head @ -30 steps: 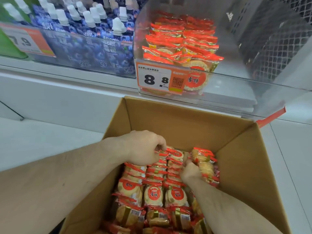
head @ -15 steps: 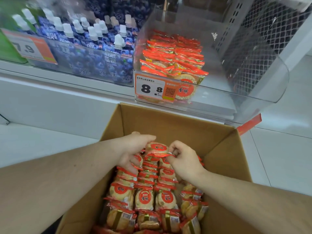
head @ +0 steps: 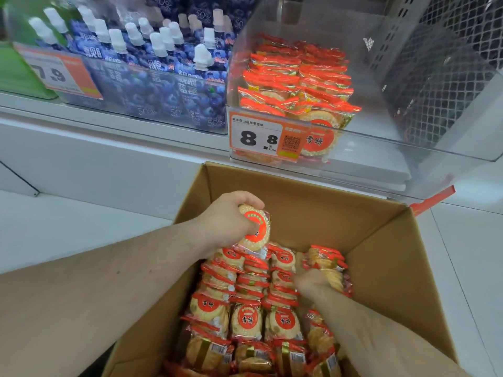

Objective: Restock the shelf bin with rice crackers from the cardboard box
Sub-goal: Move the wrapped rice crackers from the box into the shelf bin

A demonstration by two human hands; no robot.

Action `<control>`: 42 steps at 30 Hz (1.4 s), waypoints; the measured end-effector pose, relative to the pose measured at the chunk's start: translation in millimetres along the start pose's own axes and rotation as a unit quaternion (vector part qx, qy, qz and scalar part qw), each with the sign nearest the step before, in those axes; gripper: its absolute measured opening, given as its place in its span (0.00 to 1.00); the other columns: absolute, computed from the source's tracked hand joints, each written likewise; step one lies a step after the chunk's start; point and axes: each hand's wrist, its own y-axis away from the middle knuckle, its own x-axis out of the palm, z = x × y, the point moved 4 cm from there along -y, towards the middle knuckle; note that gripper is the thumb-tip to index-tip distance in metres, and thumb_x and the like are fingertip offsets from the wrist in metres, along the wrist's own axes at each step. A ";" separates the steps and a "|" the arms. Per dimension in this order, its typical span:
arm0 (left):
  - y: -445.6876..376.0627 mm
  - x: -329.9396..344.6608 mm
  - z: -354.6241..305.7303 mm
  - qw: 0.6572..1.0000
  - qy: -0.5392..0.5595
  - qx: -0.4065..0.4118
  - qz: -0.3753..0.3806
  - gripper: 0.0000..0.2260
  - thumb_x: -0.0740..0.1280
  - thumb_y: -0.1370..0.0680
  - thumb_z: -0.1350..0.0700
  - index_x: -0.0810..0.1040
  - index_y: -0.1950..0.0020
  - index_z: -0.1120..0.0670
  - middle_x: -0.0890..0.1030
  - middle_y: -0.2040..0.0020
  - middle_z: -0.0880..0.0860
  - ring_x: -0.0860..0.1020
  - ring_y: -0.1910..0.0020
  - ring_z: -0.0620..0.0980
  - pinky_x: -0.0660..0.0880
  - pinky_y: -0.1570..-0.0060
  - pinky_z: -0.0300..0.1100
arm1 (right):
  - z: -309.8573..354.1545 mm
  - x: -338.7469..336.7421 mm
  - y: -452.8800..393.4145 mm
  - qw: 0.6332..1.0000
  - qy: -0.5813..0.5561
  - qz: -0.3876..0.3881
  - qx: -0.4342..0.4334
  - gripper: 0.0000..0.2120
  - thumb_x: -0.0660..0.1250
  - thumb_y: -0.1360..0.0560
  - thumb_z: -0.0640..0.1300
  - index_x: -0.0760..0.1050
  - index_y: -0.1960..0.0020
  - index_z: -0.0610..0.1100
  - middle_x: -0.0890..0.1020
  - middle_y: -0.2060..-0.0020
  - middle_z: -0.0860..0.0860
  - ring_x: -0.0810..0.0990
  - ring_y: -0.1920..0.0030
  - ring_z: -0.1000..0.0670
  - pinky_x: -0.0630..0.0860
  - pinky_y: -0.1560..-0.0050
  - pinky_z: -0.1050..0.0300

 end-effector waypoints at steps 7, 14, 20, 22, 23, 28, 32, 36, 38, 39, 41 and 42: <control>-1.9 -2.8 -2.9 0.999 -0.036 0.005 0.020 0.17 0.66 0.26 0.66 0.78 0.47 0.43 0.82 0.51 0.52 0.80 0.48 0.63 0.78 0.50 0.59 | -13.6 17.8 -14.8 0.999 0.009 0.016 0.031 0.12 0.68 0.24 0.46 0.78 0.43 0.42 0.81 0.58 0.49 0.81 0.59 0.49 0.78 0.62 0.58; 2.7 -3.0 -11.6 0.998 -0.008 0.018 0.054 0.24 0.63 0.26 0.72 0.78 0.44 0.43 0.79 0.46 0.50 0.81 0.52 0.49 0.82 0.54 0.47 | 2.9 -55.9 35.0 0.995 -0.087 0.040 -0.003 0.07 0.65 0.26 0.44 0.75 0.56 0.39 0.79 0.69 0.44 0.78 0.73 0.47 0.68 0.76 0.63; 12.8 -9.8 -22.8 0.998 0.054 0.023 0.031 0.21 0.64 0.27 0.67 0.80 0.47 0.42 0.80 0.48 0.53 0.77 0.55 0.51 0.75 0.55 0.47 | 19.6 -136.7 130.3 0.947 -0.300 0.005 -0.118 0.13 0.64 0.32 0.29 0.68 0.69 0.43 0.73 0.76 0.46 0.76 0.72 0.45 0.63 0.73 0.59; 18.6 -11.0 -28.5 0.996 0.074 0.031 0.023 0.18 0.63 0.26 0.64 0.81 0.46 0.42 0.80 0.51 0.52 0.74 0.59 0.49 0.73 0.55 0.45 | 21.5 -150.2 160.0 0.908 -0.391 0.008 -0.154 0.16 0.63 0.32 0.27 0.65 0.71 0.44 0.71 0.74 0.46 0.71 0.72 0.49 0.64 0.70 0.55; 20.8 -10.6 -30.8 0.995 0.088 0.035 0.024 0.16 0.64 0.24 0.62 0.81 0.46 0.43 0.81 0.51 0.50 0.76 0.57 0.49 0.74 0.52 0.46 | 22.4 -153.9 172.3 0.884 -0.434 0.021 -0.172 0.18 0.62 0.31 0.27 0.64 0.72 0.45 0.70 0.73 0.47 0.70 0.72 0.50 0.65 0.69 0.55; 34.4 -1.8 -43.1 0.984 0.165 0.058 0.038 0.08 0.64 0.21 0.53 0.83 0.48 0.46 0.85 0.50 0.49 0.81 0.46 0.52 0.72 0.37 0.57 | 35.9 -157.2 206.2 0.789 -0.552 0.109 -0.245 0.20 0.61 0.32 0.26 0.65 0.74 0.46 0.73 0.69 0.46 0.71 0.66 0.49 0.68 0.68 0.55; 42.8 9.0 -50.4 0.969 0.226 0.069 0.069 0.12 0.62 0.20 0.50 0.82 0.45 0.52 0.85 0.48 0.56 0.82 0.49 0.57 0.75 0.42 0.53 | 47.6 -147.9 214.7 0.773 -0.554 0.156 -0.267 0.16 0.67 0.35 0.26 0.68 0.72 0.44 0.77 0.63 0.42 0.76 0.63 0.46 0.76 0.68 0.57; 51.6 17.6 -52.8 0.960 0.247 0.071 0.109 0.20 0.65 0.25 0.39 0.79 0.39 0.49 0.83 0.42 0.53 0.79 0.40 0.57 0.70 0.35 0.60 | 49.2 -144.5 217.0 0.799 -0.523 0.130 -0.267 0.16 0.64 0.28 0.24 0.68 0.67 0.41 0.79 0.64 0.41 0.78 0.66 0.47 0.77 0.68 0.59; 53.2 17.8 -52.8 0.962 0.230 0.094 0.112 0.22 0.73 0.30 0.41 0.77 0.38 0.45 0.82 0.41 0.50 0.79 0.40 0.54 0.70 0.35 0.60 | 49.3 -144.5 218.2 0.825 -0.482 0.107 -0.276 0.15 0.66 0.28 0.26 0.69 0.66 0.41 0.78 0.67 0.42 0.77 0.68 0.49 0.75 0.69 0.59; 53.6 18.6 -53.5 0.962 0.222 0.111 0.116 0.21 0.74 0.28 0.46 0.75 0.38 0.47 0.83 0.43 0.52 0.81 0.43 0.55 0.73 0.38 0.59 | 49.3 -144.3 218.9 0.837 -0.459 0.098 -0.281 0.15 0.67 0.28 0.27 0.69 0.66 0.42 0.78 0.68 0.43 0.75 0.70 0.50 0.73 0.70 0.58; 54.1 20.0 -54.3 0.960 0.217 0.136 0.115 0.19 0.73 0.26 0.58 0.75 0.37 0.51 0.84 0.47 0.55 0.83 0.48 0.57 0.77 0.43 0.57 | 49.0 -144.1 218.1 0.860 -0.417 0.082 -0.283 0.14 0.69 0.28 0.29 0.70 0.66 0.43 0.78 0.69 0.44 0.73 0.71 0.52 0.69 0.70 0.58; 55.5 20.3 -56.2 0.960 0.213 0.148 0.109 0.19 0.73 0.27 0.61 0.75 0.38 0.50 0.84 0.47 0.55 0.83 0.49 0.56 0.78 0.44 0.58 | 48.9 -145.2 217.7 0.870 -0.396 0.074 -0.284 0.13 0.70 0.29 0.30 0.71 0.65 0.43 0.78 0.68 0.44 0.74 0.71 0.52 0.69 0.70 0.58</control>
